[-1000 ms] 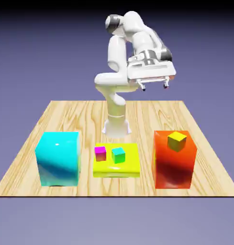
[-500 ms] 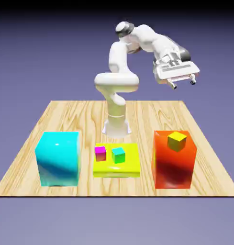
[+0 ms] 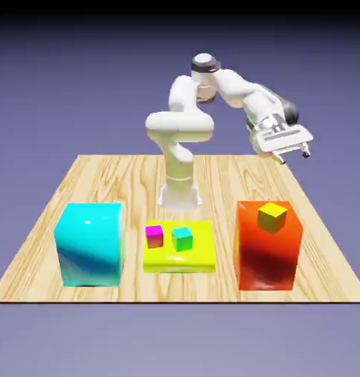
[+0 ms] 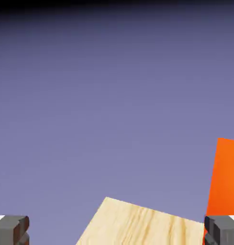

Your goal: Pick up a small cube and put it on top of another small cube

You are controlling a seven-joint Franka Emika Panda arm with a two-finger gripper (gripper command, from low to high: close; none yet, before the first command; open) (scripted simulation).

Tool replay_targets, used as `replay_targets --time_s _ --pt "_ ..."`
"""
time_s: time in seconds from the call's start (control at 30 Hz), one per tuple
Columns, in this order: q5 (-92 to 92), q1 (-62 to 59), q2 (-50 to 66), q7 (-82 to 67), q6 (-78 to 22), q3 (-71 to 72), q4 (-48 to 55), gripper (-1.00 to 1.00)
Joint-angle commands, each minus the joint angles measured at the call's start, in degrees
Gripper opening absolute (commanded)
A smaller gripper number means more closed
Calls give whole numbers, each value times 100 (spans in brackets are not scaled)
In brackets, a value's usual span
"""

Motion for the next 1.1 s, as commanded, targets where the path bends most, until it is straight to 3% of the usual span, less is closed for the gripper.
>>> replay_targets --time_s 0.0,0.63,0.87,0.9,1.07 --pt "249 -12 -85 -55 -13 202 10 0" --pt "4978 -233 -1692 -1099 -264 4022 190 0" --pt "5070 -732 -2912 -576 -673 4377 1041 0" --pt "5070 -732 -2912 -576 -673 4377 1042 -100" --pt "5008 -393 -2082 -932 -395 4136 462 -100"
